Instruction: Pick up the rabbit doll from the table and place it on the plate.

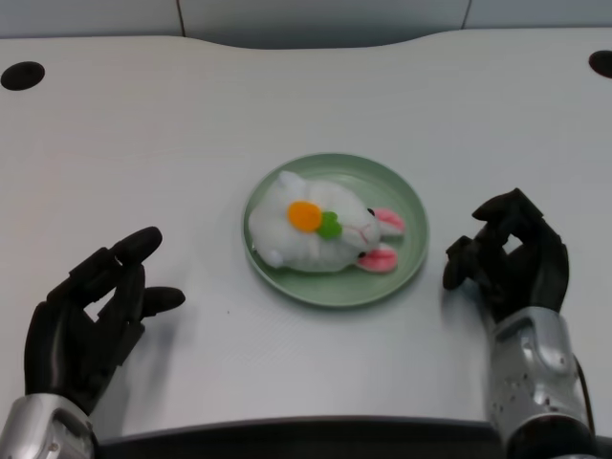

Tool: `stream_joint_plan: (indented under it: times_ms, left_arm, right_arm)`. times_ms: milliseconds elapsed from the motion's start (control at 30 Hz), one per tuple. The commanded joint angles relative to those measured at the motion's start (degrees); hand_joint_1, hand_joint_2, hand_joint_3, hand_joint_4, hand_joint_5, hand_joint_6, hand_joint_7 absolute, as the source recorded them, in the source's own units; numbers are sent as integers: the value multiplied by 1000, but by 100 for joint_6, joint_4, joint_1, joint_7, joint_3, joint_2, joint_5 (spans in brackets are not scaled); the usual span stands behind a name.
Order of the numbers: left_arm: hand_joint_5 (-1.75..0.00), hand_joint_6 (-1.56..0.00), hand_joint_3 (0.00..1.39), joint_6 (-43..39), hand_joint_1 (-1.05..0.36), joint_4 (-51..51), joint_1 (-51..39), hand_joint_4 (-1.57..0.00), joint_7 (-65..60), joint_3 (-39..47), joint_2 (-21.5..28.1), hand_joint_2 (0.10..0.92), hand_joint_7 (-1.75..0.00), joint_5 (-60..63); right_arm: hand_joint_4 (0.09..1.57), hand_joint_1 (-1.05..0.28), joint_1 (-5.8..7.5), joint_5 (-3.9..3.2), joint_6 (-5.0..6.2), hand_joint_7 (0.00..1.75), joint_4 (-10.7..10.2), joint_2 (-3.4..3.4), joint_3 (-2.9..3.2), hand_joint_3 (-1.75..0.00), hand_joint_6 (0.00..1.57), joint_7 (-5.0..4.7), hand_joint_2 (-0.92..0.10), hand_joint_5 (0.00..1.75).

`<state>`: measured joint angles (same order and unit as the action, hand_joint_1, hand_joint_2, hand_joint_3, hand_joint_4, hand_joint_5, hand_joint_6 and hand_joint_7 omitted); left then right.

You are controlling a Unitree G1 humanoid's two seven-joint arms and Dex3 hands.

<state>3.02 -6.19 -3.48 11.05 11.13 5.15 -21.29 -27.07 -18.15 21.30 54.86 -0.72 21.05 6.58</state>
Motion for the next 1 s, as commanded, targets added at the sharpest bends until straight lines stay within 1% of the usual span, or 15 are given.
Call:
stream_joint_plan:
  times_ms: [33,100,133,200,267,333,400,467,600,700,767,833,900,933,1000]
  left_arm:
    - [-1562,-716,569,145,-472,-52,-31,-469,-2,105,-80,921,-509,-122]
    - [-1563,-633,566,123,-464,-98,-24,-451,57,136,-92,921,-631,-128]
    - [-1563,-623,565,109,-462,-122,-16,-449,61,156,-104,921,-651,-129]
    - [-1560,-620,554,113,-457,-150,2,-451,34,196,-134,921,-684,-132]
    - [-1554,-621,549,98,-451,-194,24,-456,48,233,-155,921,-706,-137]
    - [-1540,-631,540,65,-445,-255,57,-457,31,272,-187,921,-730,-121]
    - [-1532,-631,530,123,-450,-255,84,-468,-16,300,-199,921,-739,-107]
    - [-1522,-624,527,156,-451,-254,101,-467,-24,325,-204,921,-741,-119]
    - [-1514,-624,544,137,-441,-305,147,-484,-69,376,-237,921,-759,-118]
    - [-1505,-638,527,85,-445,-348,168,-509,-70,395,-236,921,-772,-95]
    - [-1503,-638,529,83,-445,-371,182,-510,-79,410,-227,921,-774,-74]
    - [-1500,-635,531,100,-444,-375,190,-506,-97,419,-224,921,-776,-56]
    - [-1498,-630,532,76,-441,-410,205,-505,-80,439,-218,921,-776,-53]
    - [-1496,-628,533,73,-439,-432,221,-505,-122,463,-234,921,-776,-50]
    - [-1488,-637,516,75,-435,-454,241,-534,-176,492,-259,921,-778,-43]
  right_arm:
    - [1568,-1048,28,25,58,1746,33,28,-8,-1271,1122,-7,-617,1496]
    - [1567,-1048,-2,-3,14,1746,42,32,11,-1263,1122,-23,-620,1493]
    - [1567,-1048,-10,-10,-41,1746,13,35,12,-1269,1127,-49,-618,1497]
    - [1564,-1048,-19,-29,-95,1746,-12,52,12,-1294,1140,-26,-609,1509]
    - [1560,-1048,-35,-51,-101,1746,24,82,17,-1298,1139,34,-601,1513]
    - [1560,-1048,-73,-36,-78,1746,113,111,19,-1294,1138,16,-594,1513]
    - [1568,-1048,-94,-8,-107,1746,128,129,1,-1303,1141,-36,-602,1510]
    - [1570,-1048,-110,-31,-143,1746,118,133,8,-1311,1140,-29,-599,1510]
    - [1572,-1048,-129,-71,-103,1746,158,131,40,-1321,1130,19,-582,1502]
    - [1572,-1048,-139,-50,-78,1746,176,130,37,-1334,1130,-7,-584,1496]
    - [1572,-1048,-163,-75,-96,1746,195,137,53,-1340,1136,24,-574,1498]
    - [1572,-1048,-174,-83,-99,1746,211,143,62,-1347,1147,44,-557,1495]
    - [1572,-1048,-175,-29,-87,1746,236,154,38,-1354,1150,0,-559,1498]
    - [1572,-1048,-184,-10,-75,1746,272,159,37,-1355,1151,-35,-561,1500]
    - [1572,-1048,-198,5,-59,1746,320,163,44,-1360,1143,-69,-580,1510]
